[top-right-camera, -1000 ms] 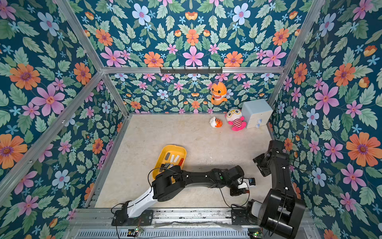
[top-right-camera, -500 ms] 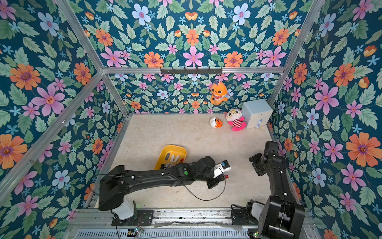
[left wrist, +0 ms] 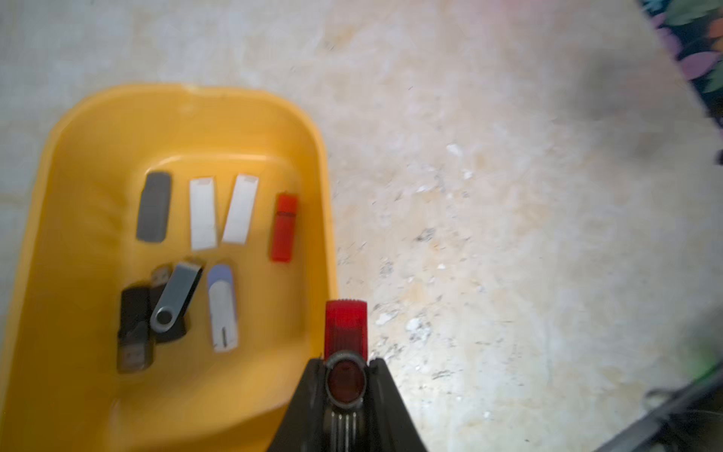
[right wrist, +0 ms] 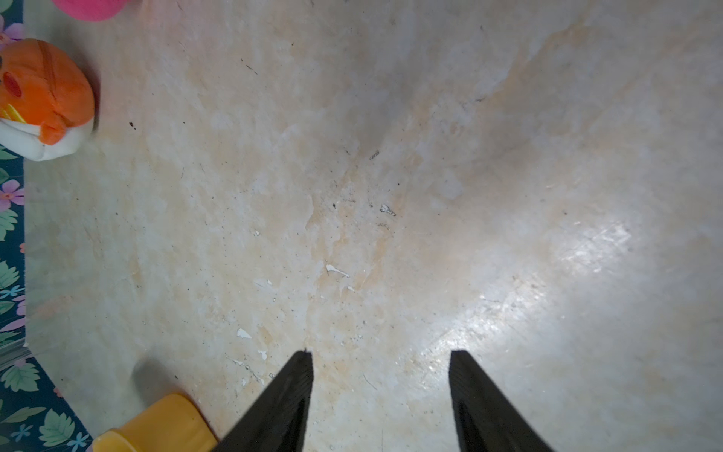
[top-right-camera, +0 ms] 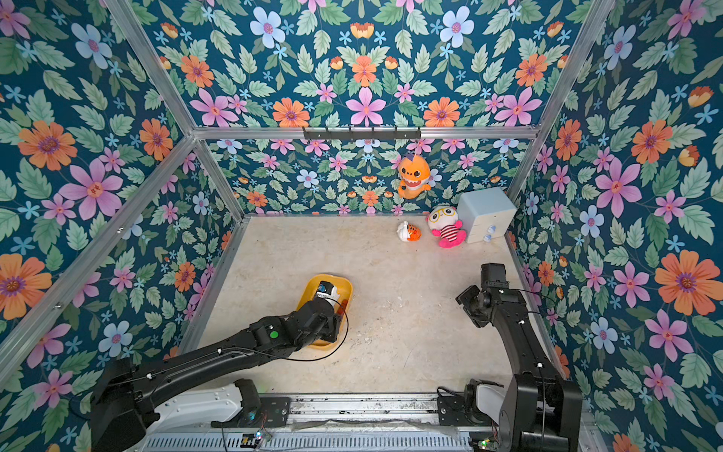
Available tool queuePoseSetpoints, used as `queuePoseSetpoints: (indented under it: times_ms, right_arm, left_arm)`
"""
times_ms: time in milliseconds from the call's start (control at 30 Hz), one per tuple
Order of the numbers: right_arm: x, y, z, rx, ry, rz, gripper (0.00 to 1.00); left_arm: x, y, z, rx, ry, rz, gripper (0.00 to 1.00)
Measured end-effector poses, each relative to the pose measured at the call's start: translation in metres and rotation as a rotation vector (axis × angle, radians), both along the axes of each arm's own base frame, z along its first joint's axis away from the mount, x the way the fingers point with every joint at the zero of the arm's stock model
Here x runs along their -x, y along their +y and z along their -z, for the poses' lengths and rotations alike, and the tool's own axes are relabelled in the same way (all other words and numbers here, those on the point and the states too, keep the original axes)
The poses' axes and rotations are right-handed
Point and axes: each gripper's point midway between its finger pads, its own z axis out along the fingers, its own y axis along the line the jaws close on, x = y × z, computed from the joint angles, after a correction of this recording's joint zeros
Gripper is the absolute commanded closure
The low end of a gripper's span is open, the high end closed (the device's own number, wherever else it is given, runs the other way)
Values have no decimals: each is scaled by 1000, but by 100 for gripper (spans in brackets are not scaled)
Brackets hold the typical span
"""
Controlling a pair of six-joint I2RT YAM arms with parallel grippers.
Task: Put the usb flash drive into the storage box
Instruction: Place the USB flash in the storage box.
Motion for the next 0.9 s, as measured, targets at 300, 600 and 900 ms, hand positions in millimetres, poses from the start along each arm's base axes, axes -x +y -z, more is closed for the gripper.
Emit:
queuePoseSetpoints:
  times_ms: [300,600,900]
  right_arm:
    - [4,2,6,4,11,-19,39]
    - [6,2,9,6,20,-34,38]
    - [6,3,10,9,22,-53,38]
  left_arm:
    - [-1,25,54,-88,85,-141,88]
    - [-12,18,75,-113,89,-143,75]
    - [-20,10,67,-110,75,-132,42]
